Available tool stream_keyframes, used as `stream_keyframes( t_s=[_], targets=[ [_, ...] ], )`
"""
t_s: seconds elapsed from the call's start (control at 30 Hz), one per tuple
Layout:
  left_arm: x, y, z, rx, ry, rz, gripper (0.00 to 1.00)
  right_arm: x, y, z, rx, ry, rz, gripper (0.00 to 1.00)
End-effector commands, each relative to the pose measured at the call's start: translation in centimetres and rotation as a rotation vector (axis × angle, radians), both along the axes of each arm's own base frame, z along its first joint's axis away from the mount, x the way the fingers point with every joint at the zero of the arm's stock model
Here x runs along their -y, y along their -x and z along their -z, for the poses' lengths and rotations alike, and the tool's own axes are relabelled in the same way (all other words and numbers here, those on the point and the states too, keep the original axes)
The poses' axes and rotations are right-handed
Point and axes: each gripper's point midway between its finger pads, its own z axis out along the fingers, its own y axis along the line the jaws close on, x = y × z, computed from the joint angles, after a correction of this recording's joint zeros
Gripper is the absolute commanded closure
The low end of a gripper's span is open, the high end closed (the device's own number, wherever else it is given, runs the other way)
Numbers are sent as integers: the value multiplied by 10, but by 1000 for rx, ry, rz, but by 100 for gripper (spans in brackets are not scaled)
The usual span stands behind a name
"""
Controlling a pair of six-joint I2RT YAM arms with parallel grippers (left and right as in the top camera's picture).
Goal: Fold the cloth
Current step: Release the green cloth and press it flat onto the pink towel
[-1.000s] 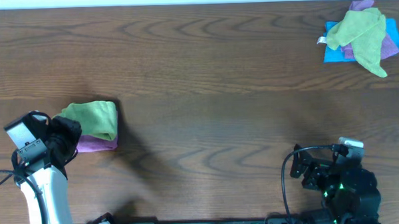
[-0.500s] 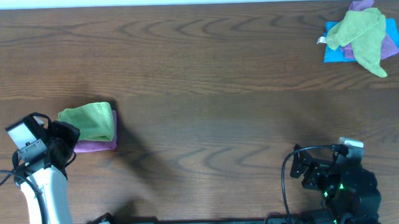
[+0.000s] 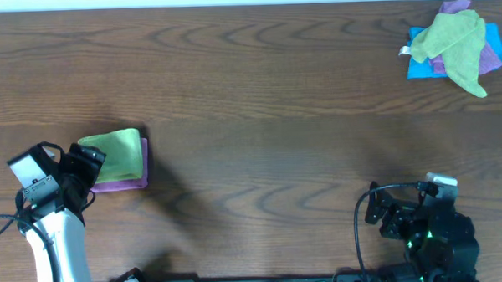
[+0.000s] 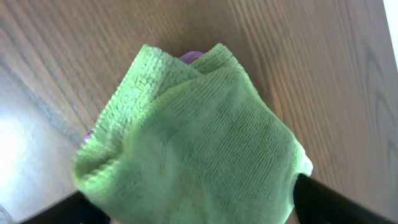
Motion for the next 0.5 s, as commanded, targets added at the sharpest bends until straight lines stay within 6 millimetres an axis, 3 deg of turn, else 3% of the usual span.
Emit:
stream_keyframes(
  t_s=[0.0, 0.47],
  targets=[
    [-2, 2, -6, 9, -13, -2, 5, 3, 0, 1, -2, -8, 23, 1],
    [13, 23, -44, 79, -45, 0, 5, 3, 0, 1, -2, -8, 23, 1]
  ],
)
